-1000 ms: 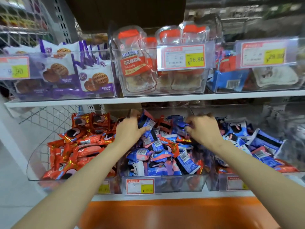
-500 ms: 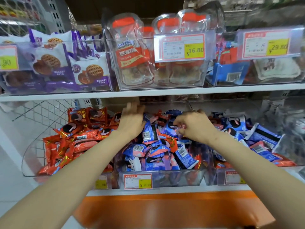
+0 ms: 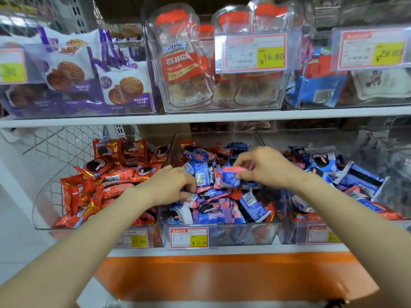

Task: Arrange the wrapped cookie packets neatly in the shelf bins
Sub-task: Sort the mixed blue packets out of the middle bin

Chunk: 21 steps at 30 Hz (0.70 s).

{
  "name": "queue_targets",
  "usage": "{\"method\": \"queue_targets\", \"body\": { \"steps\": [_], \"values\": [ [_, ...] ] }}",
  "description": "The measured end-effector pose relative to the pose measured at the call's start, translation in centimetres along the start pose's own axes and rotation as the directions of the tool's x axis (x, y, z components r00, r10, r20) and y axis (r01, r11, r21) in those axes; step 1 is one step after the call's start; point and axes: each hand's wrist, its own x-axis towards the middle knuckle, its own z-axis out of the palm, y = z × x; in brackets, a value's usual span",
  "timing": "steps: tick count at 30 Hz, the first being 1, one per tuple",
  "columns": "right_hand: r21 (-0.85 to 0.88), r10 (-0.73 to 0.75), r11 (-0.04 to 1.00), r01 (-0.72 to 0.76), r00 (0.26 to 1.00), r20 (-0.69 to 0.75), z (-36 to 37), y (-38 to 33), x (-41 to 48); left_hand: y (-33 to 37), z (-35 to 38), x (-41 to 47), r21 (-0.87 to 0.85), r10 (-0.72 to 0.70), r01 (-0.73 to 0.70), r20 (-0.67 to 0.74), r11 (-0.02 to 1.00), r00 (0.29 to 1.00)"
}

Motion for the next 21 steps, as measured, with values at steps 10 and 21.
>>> {"method": "queue_targets", "body": {
  "steps": [10, 21],
  "values": [
    [-0.115, 0.053, 0.992, -0.044, 0.996, 0.073, 0.6, 0.5, -0.4, 0.4, -1.2, 0.7, -0.289, -0.165, 0.035, -0.44, 0.957, 0.883],
    [-0.347, 0.076, 0.937, -0.045, 0.994, 0.077, 3.7, 1.0, 1.5, 2.1, 1.6, 4.0, -0.085, -0.178, 0.168, -0.12, 0.982, 0.977]
  ]
}}
